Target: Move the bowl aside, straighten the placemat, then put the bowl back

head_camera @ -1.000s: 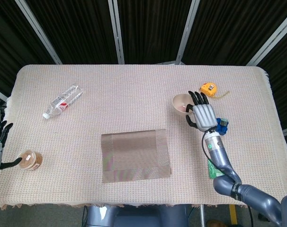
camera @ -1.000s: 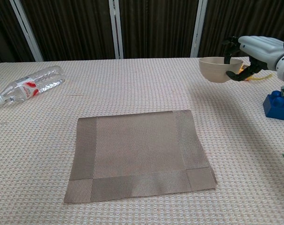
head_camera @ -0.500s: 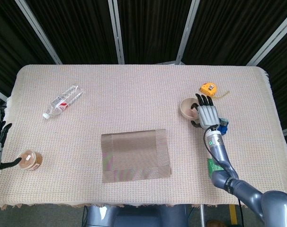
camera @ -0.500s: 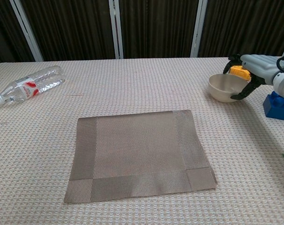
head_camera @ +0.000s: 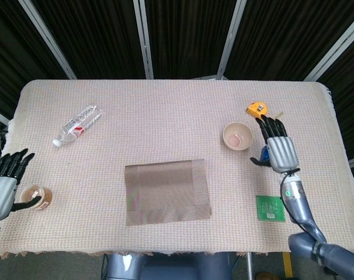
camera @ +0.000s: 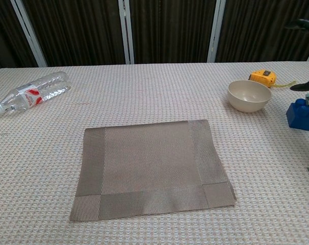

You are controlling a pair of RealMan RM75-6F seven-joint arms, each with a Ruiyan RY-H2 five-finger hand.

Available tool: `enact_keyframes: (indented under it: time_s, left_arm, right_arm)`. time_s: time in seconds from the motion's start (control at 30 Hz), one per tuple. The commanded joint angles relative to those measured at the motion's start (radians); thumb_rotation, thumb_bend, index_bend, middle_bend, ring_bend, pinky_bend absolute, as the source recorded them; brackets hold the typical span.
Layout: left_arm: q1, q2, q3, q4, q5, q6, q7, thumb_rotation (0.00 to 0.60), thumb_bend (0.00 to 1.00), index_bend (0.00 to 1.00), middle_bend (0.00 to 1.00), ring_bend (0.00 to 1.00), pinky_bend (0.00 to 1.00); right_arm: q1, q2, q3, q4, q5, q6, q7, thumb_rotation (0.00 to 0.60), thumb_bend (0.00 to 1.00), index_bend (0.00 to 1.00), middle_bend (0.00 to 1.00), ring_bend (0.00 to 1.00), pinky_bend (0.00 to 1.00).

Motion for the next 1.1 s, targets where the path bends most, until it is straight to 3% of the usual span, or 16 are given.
enact_keyframes:
  time_s: [0.03,0.2,0.27,0.57,1.1]
  left_arm:
    - [-0.042,-0.022,0.060,0.041,0.183,0.015,-0.073,0.600,0.10,0.23,0.00,0.00,0.00]
    - [-0.073,-0.071,0.108,0.050,0.294,-0.020,-0.028,0.600,0.16,0.40,0.00,0.00,0.00]
    - [-0.085,-0.101,0.119,0.054,0.315,-0.046,0.000,0.600,0.17,0.43,0.00,0.00,0.00]
    - [-0.114,-0.266,0.136,0.118,0.326,-0.128,0.080,0.600,0.22,0.46,0.00,0.00,0.00]
    - [-0.156,-0.558,0.139,0.331,0.295,-0.241,0.155,0.600,0.32,0.46,0.00,0.00,0.00]
  right_arm:
    - [-0.162,0.207,-0.087,-0.248,-0.083,0.157,0.038,0.600,0.00,0.00,0.00,0.00,0.00]
    - [-0.266,0.298,-0.139,-0.393,-0.111,0.267,0.023,0.600,0.00,0.00,0.00,0.00,0.00]
    - [-0.300,0.311,-0.155,-0.427,-0.119,0.309,-0.013,0.600,0.00,0.00,0.00,0.00,0.00]
    - [-0.368,0.333,-0.196,-0.525,-0.143,0.371,-0.092,0.600,0.00,0.00,0.00,0.00,0.00]
    - [-0.370,0.341,-0.200,-0.519,-0.157,0.343,-0.031,0.600,0.00,0.00,0.00,0.00,0.00]
